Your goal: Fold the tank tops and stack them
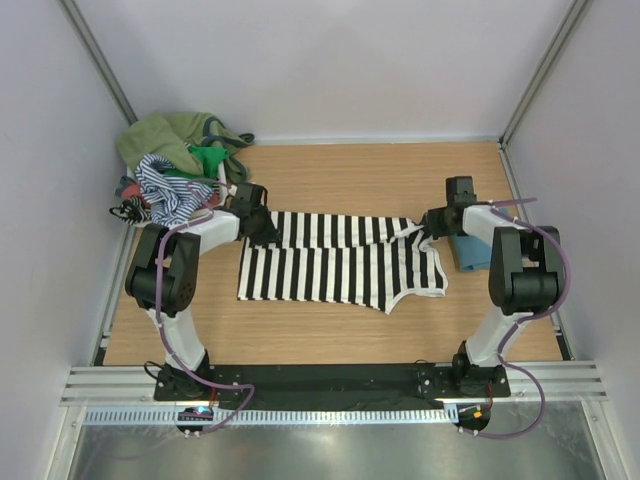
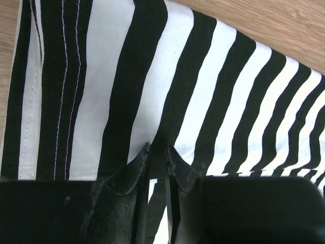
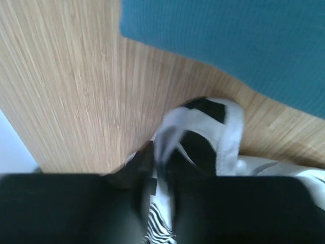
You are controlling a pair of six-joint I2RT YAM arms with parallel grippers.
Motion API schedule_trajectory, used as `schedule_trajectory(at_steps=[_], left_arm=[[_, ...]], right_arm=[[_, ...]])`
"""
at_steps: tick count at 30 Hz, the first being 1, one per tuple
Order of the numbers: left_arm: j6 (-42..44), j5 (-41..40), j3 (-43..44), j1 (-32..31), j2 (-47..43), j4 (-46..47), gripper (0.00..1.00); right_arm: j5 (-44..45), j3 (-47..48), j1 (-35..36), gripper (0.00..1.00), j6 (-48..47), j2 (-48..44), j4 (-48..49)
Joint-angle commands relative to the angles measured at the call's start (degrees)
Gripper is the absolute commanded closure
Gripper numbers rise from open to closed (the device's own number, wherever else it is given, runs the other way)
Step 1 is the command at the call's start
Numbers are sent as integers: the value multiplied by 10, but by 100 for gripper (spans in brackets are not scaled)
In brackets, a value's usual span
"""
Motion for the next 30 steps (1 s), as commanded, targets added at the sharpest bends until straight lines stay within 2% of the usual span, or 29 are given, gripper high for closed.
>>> schedule_trajectory(at_steps=[1,2,6,8,10,14,16,17,18,19,21,25,30], left_arm=[[11,-5,-7,-2,3,-36,81],[11,-4,-7,-2,3,-36,81],[11,-7,-7,-2,5,-37,81],[12,-7,-5,-2,9,-37,82],[12,-8,-3,-2,11,-39,81],[14,-9,-1,-1,15,-41,81],[15,-12,0,0,15,-43,81],[16,-14,-1,-1,14,-44,82],[16,-17,-1,-1,15,-45,81],[17,-17,-1,1,16,-45,81],[18,-22,-1,2,16,-47,81],[18,-25,-1,4,15,-49,81],[18,-25,-1,10,18,-49,81]], right_arm=[[9,5,3,95,16,0,41],[13,11,3,99,11,2,37],[42,53,19,99,-50,-2,50],[68,67,32,99,-110,-9,58],[84,71,40,99,-177,-15,88],[53,42,35,97,-260,-12,167],[15,12,29,94,-271,-4,221],[9,-7,23,90,-268,-5,244],[4,-51,21,87,-265,-9,307],[4,-74,18,79,-262,-13,340],[16,-125,10,78,-255,-23,398],[32,-144,-13,76,-251,-27,399],[4,-148,-36,73,-251,-22,415]])
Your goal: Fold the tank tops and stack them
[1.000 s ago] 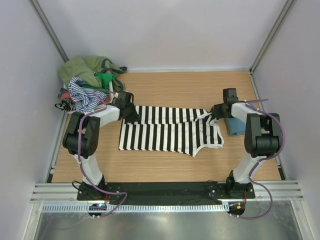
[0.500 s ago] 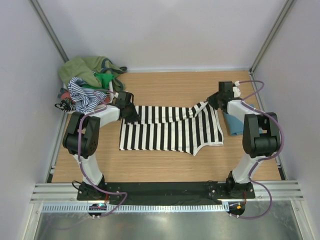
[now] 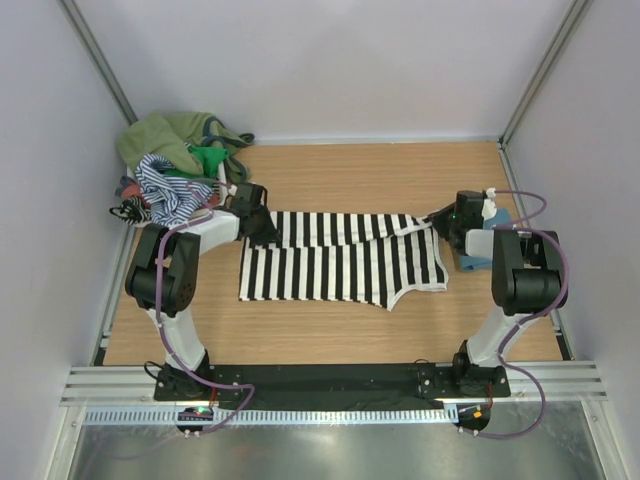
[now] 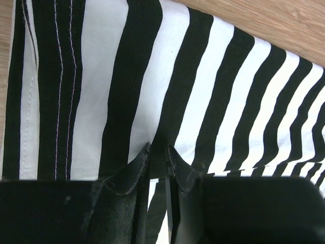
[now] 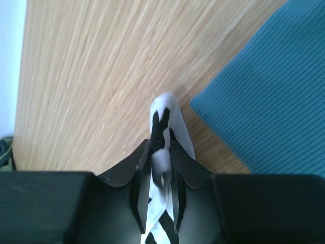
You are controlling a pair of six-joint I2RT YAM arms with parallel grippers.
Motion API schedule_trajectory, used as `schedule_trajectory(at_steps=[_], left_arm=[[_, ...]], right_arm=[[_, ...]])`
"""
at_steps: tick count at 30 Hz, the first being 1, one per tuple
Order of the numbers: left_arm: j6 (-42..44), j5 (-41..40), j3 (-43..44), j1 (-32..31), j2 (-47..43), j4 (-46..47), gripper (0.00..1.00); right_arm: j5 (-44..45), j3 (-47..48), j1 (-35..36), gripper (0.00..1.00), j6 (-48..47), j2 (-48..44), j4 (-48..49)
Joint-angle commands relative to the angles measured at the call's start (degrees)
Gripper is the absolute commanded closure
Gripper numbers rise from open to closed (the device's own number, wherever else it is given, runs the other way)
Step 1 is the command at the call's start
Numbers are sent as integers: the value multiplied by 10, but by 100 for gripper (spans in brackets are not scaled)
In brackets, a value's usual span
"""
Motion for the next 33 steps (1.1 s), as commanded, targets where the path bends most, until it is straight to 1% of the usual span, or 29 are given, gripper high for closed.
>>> schedule_trajectory(at_steps=[1,3,4,7,9,15,17,18,19,21,22,24,25,29,31,32,33], left_arm=[[16,-24,-1,10,18,-48,81],[16,-26,-2,15,18,-49,81],[15,-28,-2,17,18,-50,81],[14,-32,-6,22,16,-50,82],[14,-33,-6,24,17,-50,81],[11,-36,-9,30,19,-51,82],[10,-36,-10,30,15,-50,82],[10,-36,-11,30,13,-50,82],[10,-34,-15,30,7,-45,82],[7,-30,-22,30,-3,-35,81],[7,-31,-23,28,-6,-34,81],[7,-32,-25,25,-10,-33,81],[6,-32,-25,23,-13,-33,81],[6,-33,-24,14,-21,-32,81],[6,-35,-25,9,-25,-31,81],[6,-35,-25,8,-27,-32,81],[6,-36,-27,7,-29,-32,81]], right_arm=[[-3,-4,-15,74,-8,-18,57],[-2,-5,-17,77,-8,-23,60],[-2,-2,-19,86,-11,-24,60],[18,8,-19,99,-15,-30,33],[34,8,-20,99,-11,-34,27],[41,5,-27,99,-7,-45,23],[46,-5,-30,78,-7,-56,19],[50,-13,-30,55,-15,-65,27],[48,-23,-30,49,-24,-87,35],[44,-35,-30,45,-43,-121,31],[41,-36,-30,45,-51,-131,21],[27,-39,-29,58,-80,-153,-7],[3,-42,-28,62,-89,-174,-11],[-54,-66,-13,65,-135,-222,-52],[-68,-84,0,63,-145,-241,-64],[-89,-91,4,60,-149,-260,-64],[-97,-98,10,50,-153,-266,-62]])
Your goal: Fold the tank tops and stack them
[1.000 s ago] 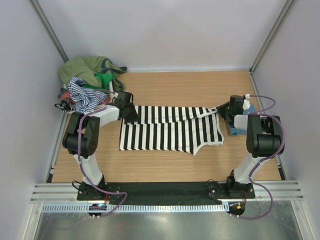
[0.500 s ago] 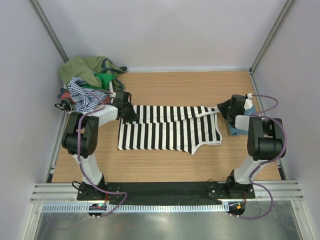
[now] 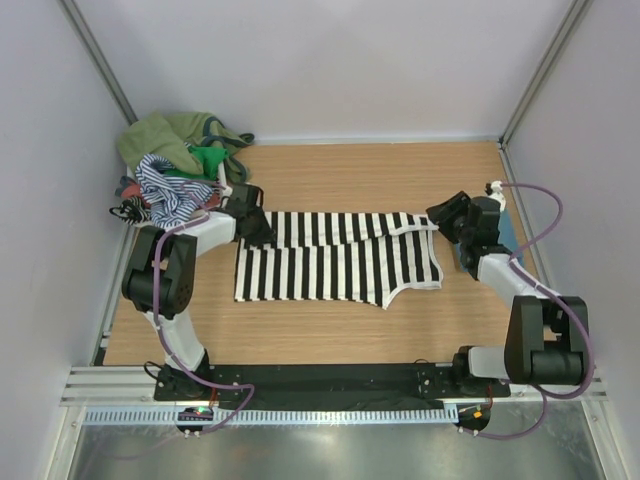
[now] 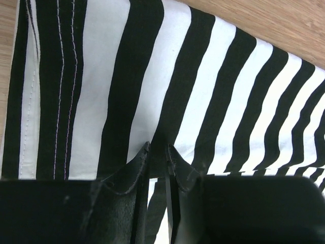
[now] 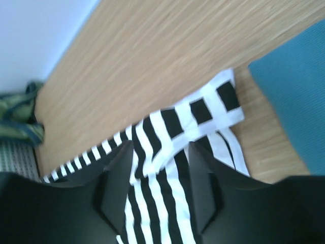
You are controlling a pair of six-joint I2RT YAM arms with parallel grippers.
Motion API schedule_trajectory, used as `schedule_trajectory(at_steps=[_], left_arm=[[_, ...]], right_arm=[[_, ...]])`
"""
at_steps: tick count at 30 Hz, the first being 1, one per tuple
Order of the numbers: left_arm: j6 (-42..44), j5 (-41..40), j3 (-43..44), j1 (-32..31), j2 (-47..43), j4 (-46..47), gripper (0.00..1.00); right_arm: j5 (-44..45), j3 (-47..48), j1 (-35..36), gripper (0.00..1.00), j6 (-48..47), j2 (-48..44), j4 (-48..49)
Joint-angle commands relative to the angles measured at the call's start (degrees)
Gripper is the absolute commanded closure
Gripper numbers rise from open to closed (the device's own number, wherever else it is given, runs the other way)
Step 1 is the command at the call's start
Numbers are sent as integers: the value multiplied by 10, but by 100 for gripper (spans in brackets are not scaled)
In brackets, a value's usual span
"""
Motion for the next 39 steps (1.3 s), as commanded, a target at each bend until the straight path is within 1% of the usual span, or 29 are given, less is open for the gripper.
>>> schedule_trajectory(at_steps=[1,2,6,10,12,14,17,22,29,36,39], left_arm=[[7,-22,-13,-6,-17,-31,81],[6,-21,-13,-8,-17,-32,81],[6,-23,-15,-12,-22,-32,81],[7,-24,-18,-13,-29,-31,81],[7,-26,-20,-13,-34,-30,81],[8,-27,-22,-14,-37,-28,81],[8,-27,-25,-15,-41,-25,81],[9,-27,-25,-22,-43,-24,80],[9,-27,-25,-23,-42,-24,80],[9,-27,-24,-26,-39,-23,80],[9,-27,-22,-27,-37,-24,80]], right_arm=[[-58,-30,22,44,-44,-35,-11],[-75,-34,25,35,-44,-40,-6],[-96,-52,34,34,-34,-23,35],[-76,-54,73,34,-26,-5,61],[-56,-51,90,31,-20,12,69],[-51,-46,95,23,-12,30,76],[-41,-47,101,20,10,58,100],[-37,-39,101,20,37,110,151],[-56,-5,107,25,57,177,196],[-45,10,119,26,54,198,209],[-47,12,122,30,55,209,226]])
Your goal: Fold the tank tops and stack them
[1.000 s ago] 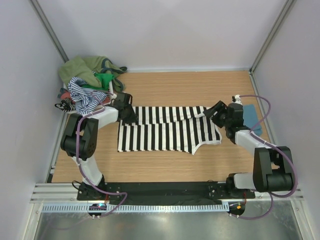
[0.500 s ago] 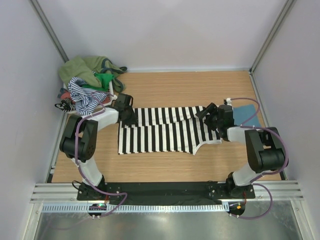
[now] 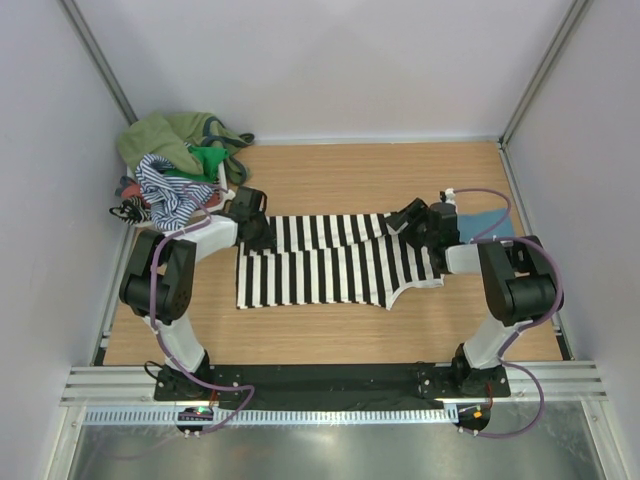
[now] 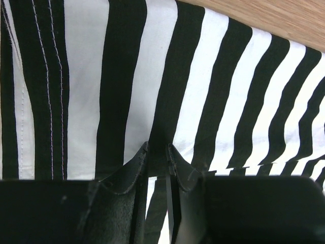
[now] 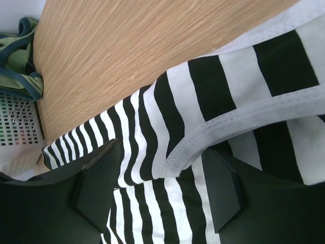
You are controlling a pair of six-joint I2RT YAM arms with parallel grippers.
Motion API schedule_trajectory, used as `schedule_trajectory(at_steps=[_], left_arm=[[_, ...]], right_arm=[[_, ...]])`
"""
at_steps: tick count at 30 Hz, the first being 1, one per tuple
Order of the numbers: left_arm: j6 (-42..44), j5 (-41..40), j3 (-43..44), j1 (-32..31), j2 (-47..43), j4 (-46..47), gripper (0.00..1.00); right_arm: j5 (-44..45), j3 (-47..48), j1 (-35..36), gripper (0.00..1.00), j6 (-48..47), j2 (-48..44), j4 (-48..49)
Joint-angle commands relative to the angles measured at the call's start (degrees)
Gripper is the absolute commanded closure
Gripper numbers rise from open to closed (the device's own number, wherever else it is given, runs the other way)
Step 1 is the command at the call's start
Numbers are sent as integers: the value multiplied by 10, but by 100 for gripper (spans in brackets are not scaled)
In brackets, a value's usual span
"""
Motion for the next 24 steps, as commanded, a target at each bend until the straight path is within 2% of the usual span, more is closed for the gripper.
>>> schedule_trajectory(at_steps=[1,5,10,14,21,23,24], left_arm=[[9,-6,-1,-5,-13,-5,80],[9,-6,-1,-6,-12,-6,80],[9,-6,-1,-7,-11,-6,80],[10,-6,-1,-7,-11,-6,80],[11,-6,0,-7,-9,-6,80],[11,-6,0,-8,-10,-6,80],[11,-6,0,-7,-10,-7,80]], right_arm=[[7,22,7,32,3,12,57],[-1,31,13,36,2,31,94],[-3,37,28,36,-19,48,108],[-19,19,32,39,-5,53,152],[-26,-7,34,39,9,40,170],[-27,-17,34,41,16,34,169],[-25,-17,34,46,17,26,165]])
